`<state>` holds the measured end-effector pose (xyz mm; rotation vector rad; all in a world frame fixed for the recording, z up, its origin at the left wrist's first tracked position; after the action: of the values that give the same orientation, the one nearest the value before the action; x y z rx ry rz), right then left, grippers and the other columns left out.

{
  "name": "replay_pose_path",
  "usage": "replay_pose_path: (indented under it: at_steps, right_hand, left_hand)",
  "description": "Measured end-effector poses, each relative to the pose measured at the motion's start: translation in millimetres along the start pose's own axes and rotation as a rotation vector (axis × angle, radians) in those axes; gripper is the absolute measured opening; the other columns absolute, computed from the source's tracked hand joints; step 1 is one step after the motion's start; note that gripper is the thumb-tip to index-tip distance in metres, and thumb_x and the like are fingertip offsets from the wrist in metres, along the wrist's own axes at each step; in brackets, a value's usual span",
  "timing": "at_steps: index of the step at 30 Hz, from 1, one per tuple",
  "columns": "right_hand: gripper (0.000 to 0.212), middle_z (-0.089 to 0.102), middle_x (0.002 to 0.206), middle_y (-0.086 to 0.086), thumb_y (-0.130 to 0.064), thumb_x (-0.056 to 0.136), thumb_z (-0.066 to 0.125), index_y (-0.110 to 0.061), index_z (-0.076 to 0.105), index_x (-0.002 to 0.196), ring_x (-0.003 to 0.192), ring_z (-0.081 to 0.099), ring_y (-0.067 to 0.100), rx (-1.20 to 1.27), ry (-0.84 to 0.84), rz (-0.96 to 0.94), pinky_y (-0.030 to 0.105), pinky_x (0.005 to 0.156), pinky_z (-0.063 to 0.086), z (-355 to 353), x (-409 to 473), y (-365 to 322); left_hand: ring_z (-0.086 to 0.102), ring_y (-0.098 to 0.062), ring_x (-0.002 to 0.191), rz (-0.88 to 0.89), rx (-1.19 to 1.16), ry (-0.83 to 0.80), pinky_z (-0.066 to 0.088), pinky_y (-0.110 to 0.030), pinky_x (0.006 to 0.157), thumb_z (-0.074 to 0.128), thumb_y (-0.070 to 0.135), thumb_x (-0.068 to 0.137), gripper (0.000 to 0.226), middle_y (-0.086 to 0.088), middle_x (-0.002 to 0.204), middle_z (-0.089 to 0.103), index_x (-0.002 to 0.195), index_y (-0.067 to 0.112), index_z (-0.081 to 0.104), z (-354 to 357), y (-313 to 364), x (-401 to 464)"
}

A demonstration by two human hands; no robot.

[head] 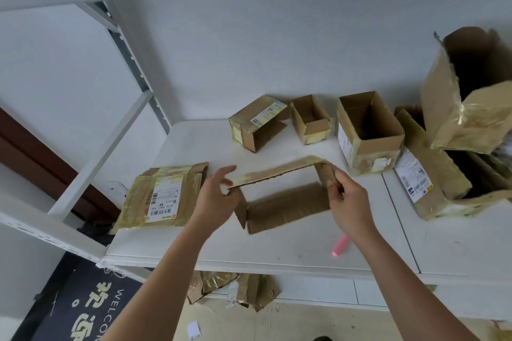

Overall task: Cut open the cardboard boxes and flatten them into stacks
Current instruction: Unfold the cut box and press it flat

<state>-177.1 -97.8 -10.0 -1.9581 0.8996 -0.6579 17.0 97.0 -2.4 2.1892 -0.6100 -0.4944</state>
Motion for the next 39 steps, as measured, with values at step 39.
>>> replay_pose_path:
  at_steps: [39]
  right_hand:
    - [0.065, 0.014, 0.154, 0.011, -0.030, 0.093, 0.063, -0.029, 0.028, 0.149, 0.132, 0.035, 0.033, -0.097, -0.143, 0.066, 0.036, 0.098, 0.044, 105.4, -29.1, 2.4]
  left_hand:
    - [0.064, -0.025, 0.083, -0.337, -0.443, 0.329, 0.055, -0.035, 0.064, 0.058, 0.012, 0.096, 0.009, -0.016, 0.104, 0.065, 0.102, 0.012, 0.052, -46.0, -86.4, 3.5]
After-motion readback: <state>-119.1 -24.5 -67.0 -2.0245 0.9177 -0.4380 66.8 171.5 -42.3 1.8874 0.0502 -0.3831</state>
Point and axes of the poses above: each hand's wrist, its own x-axis towards the middle knuckle, its own z-axis out of the palm, y = z × x, the point moved 9 cm from there along x, towards the middle knuckle
